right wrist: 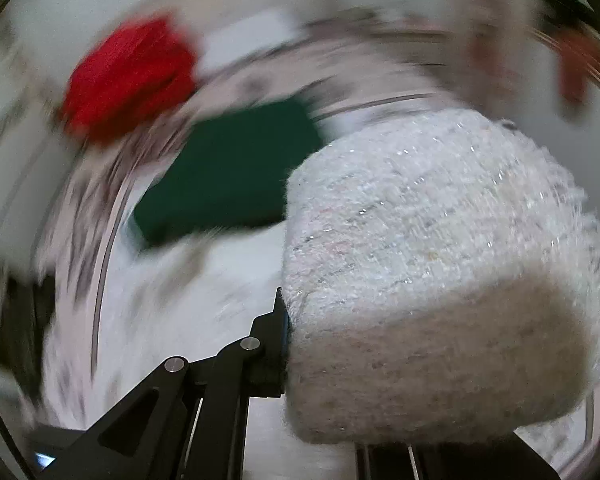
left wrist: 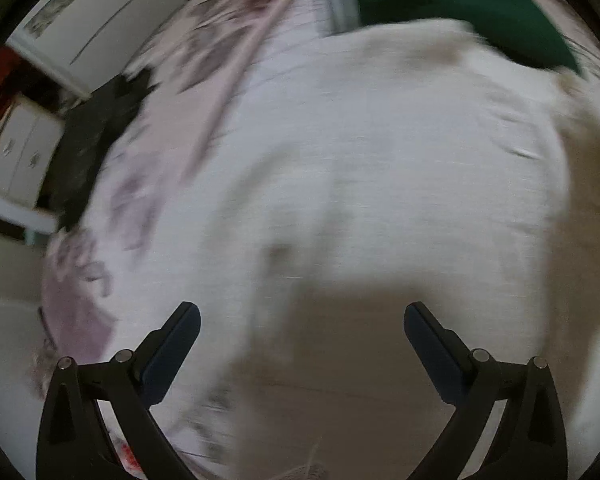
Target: Fold large clothes
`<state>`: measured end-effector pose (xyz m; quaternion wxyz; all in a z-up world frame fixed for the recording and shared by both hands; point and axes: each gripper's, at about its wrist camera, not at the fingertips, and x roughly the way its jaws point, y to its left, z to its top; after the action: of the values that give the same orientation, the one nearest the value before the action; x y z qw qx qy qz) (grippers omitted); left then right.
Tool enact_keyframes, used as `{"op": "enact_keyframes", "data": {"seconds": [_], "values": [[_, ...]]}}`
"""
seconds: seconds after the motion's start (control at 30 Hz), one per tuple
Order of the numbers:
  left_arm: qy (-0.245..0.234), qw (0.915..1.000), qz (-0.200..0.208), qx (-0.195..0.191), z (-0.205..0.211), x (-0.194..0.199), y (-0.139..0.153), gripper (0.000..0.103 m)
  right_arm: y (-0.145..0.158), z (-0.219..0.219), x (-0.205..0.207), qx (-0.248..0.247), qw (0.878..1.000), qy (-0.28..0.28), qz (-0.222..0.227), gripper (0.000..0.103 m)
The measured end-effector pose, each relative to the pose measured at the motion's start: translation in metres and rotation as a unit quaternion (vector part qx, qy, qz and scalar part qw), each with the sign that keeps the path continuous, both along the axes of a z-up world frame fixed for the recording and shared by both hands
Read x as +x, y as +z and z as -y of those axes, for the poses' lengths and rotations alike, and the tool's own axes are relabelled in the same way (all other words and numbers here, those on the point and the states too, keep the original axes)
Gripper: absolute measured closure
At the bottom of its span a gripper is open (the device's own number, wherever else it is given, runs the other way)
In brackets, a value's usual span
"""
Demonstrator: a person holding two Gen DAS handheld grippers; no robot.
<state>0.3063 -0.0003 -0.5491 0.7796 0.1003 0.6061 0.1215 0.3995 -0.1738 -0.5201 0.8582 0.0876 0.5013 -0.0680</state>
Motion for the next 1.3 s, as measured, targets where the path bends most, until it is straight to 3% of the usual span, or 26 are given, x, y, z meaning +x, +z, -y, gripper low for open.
{"op": "enact_keyframes", "data": {"seconds": [0.13, 0.2, 0.23, 0.3, 0.37, 0.4, 0.43, 0.5, 0.57, 0.7, 0.73, 0.77, 0.8, 0.83, 0.87, 0.93, 0.97, 1.03, 1.1, 1.17, 1.2, 1.3], "values": [[0.033, 0.9992, 0.002, 0.022, -0.065, -0.005, -0.002, 0.000, -0.084, -0.112, 0.014, -0.054, 0.987, 0.119, -0.089, 0.094], [0.044, 0.9988, 0.001, 0.022, -0.081, -0.008, -0.003, 0.000, -0.117, -0.130, 0.010, -0.056, 0.978, 0.138, -0.145, 0.092], [0.049, 0.9986, 0.001, 0.017, -0.086, -0.009, -0.003, 0.000, -0.129, -0.134, 0.008, -0.033, 0.975, 0.140, -0.170, 0.083], [0.055, 0.9984, 0.003, 0.004, -0.095, -0.009, 0.001, 0.000, -0.125, -0.127, 0.000, 0.057, 0.973, 0.137, -0.176, 0.065], [0.057, 0.9983, 0.006, -0.009, -0.089, -0.007, 0.006, 0.000, -0.106, -0.109, -0.013, 0.146, 0.966, 0.116, -0.180, 0.029], [0.056, 0.9982, 0.009, -0.019, -0.088, -0.005, 0.010, 0.000, -0.096, -0.099, -0.021, 0.169, 0.965, 0.102, -0.174, 0.026], [0.056, 0.9980, 0.012, -0.029, -0.085, -0.002, 0.015, 0.000, -0.078, -0.079, -0.037, 0.203, 0.963, 0.078, -0.158, 0.026], [0.056, 0.9971, 0.018, -0.048, -0.074, 0.003, 0.026, 0.000, -0.057, -0.044, -0.060, 0.223, 0.964, 0.031, -0.143, 0.026], [0.054, 0.9963, 0.027, -0.062, -0.062, 0.007, 0.035, 0.000, -0.046, 0.005, -0.090, 0.207, 0.967, -0.035, -0.143, 0.026], [0.040, 0.9969, 0.036, -0.058, -0.028, 0.019, 0.033, 0.000, -0.072, 0.086, -0.123, 0.163, 0.963, -0.109, -0.184, 0.026], [0.038, 0.9972, 0.037, -0.053, -0.020, 0.023, 0.029, 0.000, -0.084, 0.094, -0.126, 0.160, 0.960, -0.114, -0.198, 0.032], [0.035, 0.9976, 0.041, -0.043, -0.010, 0.026, 0.022, 0.000, -0.100, 0.107, -0.128, 0.156, 0.957, -0.117, -0.215, 0.051], [0.029, 0.9984, 0.037, -0.031, -0.001, 0.030, 0.014, 0.000, -0.118, 0.117, -0.128, 0.153, 0.952, -0.115, -0.239, 0.060], [0.023, 0.9990, 0.030, -0.025, 0.007, 0.034, 0.007, 0.000, -0.130, 0.125, -0.131, 0.152, 0.949, -0.118, -0.251, 0.078], [0.020, 0.9992, 0.025, -0.023, 0.014, 0.037, 0.000, 0.000, -0.133, 0.139, -0.135, 0.159, 0.947, -0.134, -0.246, 0.087], [0.020, 0.9996, 0.017, -0.012, 0.029, 0.041, -0.014, 0.000, -0.133, 0.167, -0.147, 0.187, 0.944, -0.180, -0.205, 0.094], [0.019, 0.9996, 0.015, -0.011, 0.033, 0.042, -0.017, 0.000, -0.129, 0.178, -0.154, 0.196, 0.942, -0.204, -0.180, 0.094], [0.019, 0.9997, 0.016, -0.004, 0.044, 0.044, -0.022, 0.000, -0.127, 0.202, -0.178, 0.221, 0.926, -0.269, -0.142, 0.094], [0.027, 0.9995, 0.019, 0.000, 0.052, 0.047, -0.026, 0.000, -0.137, 0.223, -0.203, 0.263, 0.902, -0.318, -0.130, 0.094], [0.034, 0.9992, 0.019, 0.010, 0.057, 0.051, -0.034, 0.000, -0.150, 0.235, -0.219, 0.313, 0.882, -0.322, -0.142, 0.095], [0.038, 0.9991, 0.015, 0.013, 0.060, 0.054, -0.038, 0.000, -0.144, 0.242, -0.222, 0.316, 0.882, -0.315, -0.149, 0.095], [0.051, 0.9985, 0.008, 0.015, 0.060, 0.060, -0.049, 0.000, -0.121, 0.223, -0.233, 0.254, 0.906, -0.271, -0.200, 0.082]]}}
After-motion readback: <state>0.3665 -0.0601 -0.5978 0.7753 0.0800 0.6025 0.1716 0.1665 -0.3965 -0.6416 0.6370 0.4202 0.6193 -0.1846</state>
